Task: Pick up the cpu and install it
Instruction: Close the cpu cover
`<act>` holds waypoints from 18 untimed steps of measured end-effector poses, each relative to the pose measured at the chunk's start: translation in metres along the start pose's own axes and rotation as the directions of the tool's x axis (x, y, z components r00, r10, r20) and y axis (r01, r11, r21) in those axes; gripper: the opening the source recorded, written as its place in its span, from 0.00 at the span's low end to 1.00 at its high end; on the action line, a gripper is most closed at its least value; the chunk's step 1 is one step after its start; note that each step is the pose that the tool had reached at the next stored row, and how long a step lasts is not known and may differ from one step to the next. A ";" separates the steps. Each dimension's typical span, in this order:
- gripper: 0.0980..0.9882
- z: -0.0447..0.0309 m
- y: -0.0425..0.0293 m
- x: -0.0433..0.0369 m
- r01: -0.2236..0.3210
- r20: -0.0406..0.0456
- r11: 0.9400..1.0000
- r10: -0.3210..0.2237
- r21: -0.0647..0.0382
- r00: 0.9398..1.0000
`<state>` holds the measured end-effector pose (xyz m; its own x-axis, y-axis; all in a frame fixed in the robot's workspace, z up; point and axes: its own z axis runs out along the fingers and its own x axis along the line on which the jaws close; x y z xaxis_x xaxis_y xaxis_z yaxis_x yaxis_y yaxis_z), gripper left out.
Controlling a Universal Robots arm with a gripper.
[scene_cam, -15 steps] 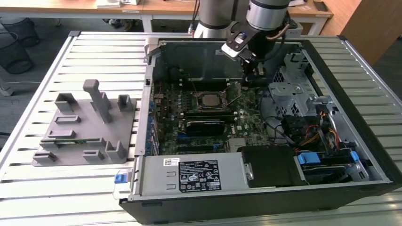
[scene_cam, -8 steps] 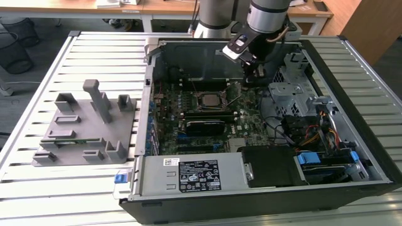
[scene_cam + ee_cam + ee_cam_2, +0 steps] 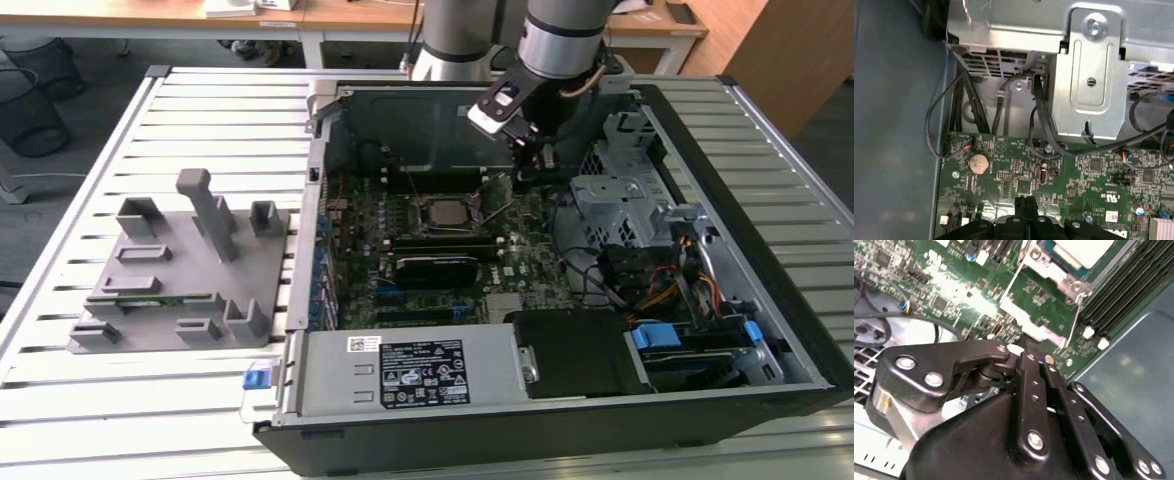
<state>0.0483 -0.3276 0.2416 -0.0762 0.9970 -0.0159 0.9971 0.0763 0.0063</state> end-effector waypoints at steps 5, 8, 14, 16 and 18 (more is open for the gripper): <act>0.01 0.0002 -0.0091 0.0007 0.000 0.000 1.000 0.000 0.000 1.000; 0.01 0.0002 -0.0141 0.0010 0.000 -0.002 1.000 0.000 0.000 1.000; 0.01 0.0001 -0.0212 0.0016 0.000 -0.006 1.000 0.000 0.000 1.000; 0.01 0.0002 -0.0240 0.0019 0.000 -0.008 1.000 0.000 -0.001 1.000; 0.01 0.0001 -0.0259 0.0020 0.000 -0.008 1.000 0.000 -0.001 1.000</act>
<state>0.0224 -0.3276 0.2413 -0.0762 0.9971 -0.0076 0.9971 0.0762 0.0070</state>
